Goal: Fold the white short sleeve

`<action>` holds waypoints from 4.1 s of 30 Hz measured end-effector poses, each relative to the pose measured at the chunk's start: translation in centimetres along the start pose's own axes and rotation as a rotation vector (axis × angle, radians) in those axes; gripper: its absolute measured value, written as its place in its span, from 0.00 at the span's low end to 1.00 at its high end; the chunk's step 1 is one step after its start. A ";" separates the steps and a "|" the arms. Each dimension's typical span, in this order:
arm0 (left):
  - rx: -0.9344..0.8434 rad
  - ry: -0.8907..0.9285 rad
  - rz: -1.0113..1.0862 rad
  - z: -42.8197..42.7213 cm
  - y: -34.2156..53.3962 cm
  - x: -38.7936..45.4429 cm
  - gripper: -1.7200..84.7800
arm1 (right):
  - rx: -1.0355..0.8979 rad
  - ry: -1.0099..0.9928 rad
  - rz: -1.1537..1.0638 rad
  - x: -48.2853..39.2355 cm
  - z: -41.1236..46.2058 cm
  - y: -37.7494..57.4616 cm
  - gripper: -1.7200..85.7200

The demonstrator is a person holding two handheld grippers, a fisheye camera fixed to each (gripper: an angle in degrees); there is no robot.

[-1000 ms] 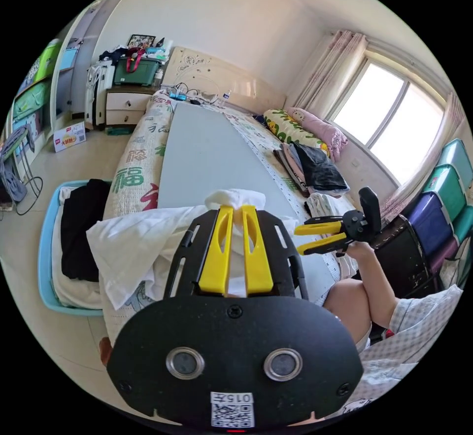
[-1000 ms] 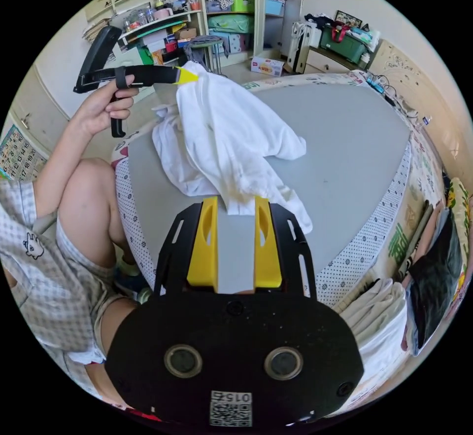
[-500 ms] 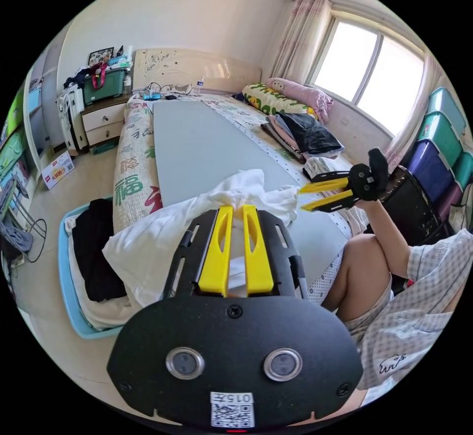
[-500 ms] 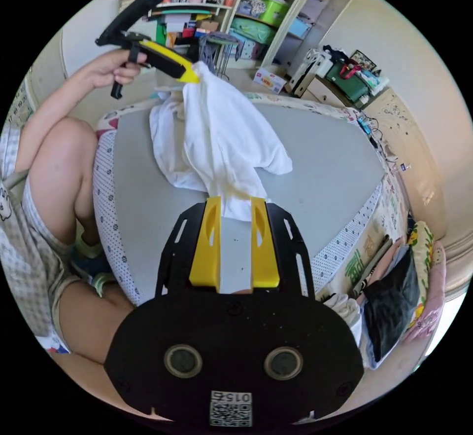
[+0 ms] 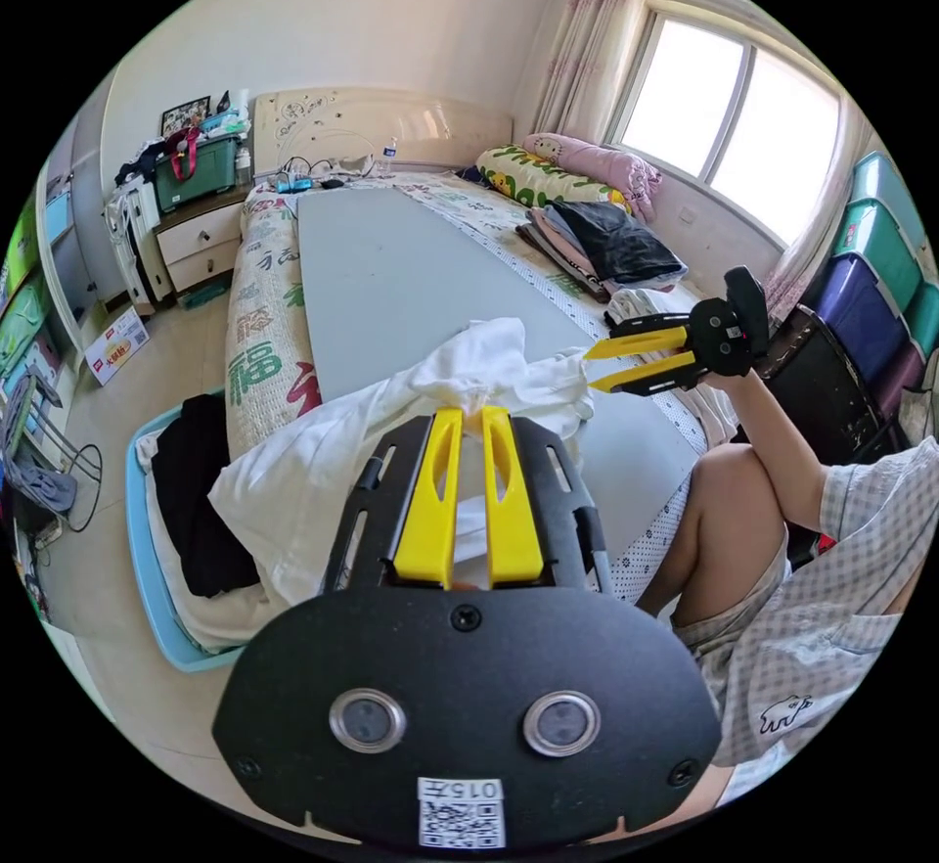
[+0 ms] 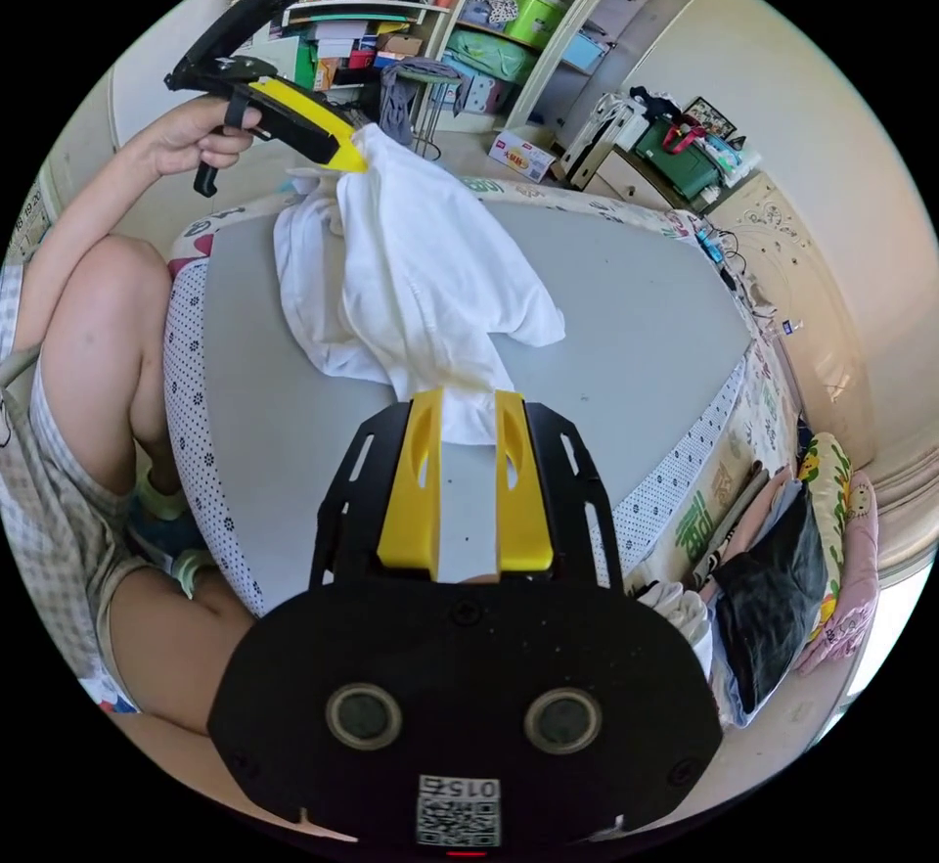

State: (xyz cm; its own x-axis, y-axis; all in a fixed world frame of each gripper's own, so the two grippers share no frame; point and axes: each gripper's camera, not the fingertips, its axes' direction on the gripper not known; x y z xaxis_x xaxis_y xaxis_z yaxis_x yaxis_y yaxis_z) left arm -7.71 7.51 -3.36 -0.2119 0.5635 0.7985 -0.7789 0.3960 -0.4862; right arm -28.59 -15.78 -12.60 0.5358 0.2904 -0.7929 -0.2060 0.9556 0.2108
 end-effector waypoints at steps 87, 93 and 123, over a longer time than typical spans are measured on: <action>1.475 -0.311 -0.150 -38.8 20.5 40.2 0.01 | 1.390 0.008 0.652 -16.8 -36.9 57.7 0.01; 1.700 -0.332 -0.042 -42.4 24.3 45.6 0.01 | 1.564 0.336 0.527 -27.6 -42.9 62.2 0.01; 0.368 -0.459 -0.146 11.3 -13.0 -4.4 0.09 | 0.347 0.227 0.844 31.7 32.3 20.5 0.08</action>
State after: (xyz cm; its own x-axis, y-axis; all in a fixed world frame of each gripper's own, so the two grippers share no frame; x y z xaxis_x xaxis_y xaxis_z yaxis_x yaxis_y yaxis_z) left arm -3.32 -8.31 3.46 -0.2566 0.1191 0.9592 -0.9547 0.1232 -0.2707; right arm 10.58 14.65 -14.98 0.1404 0.9121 -0.3851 -0.1783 0.4059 0.8964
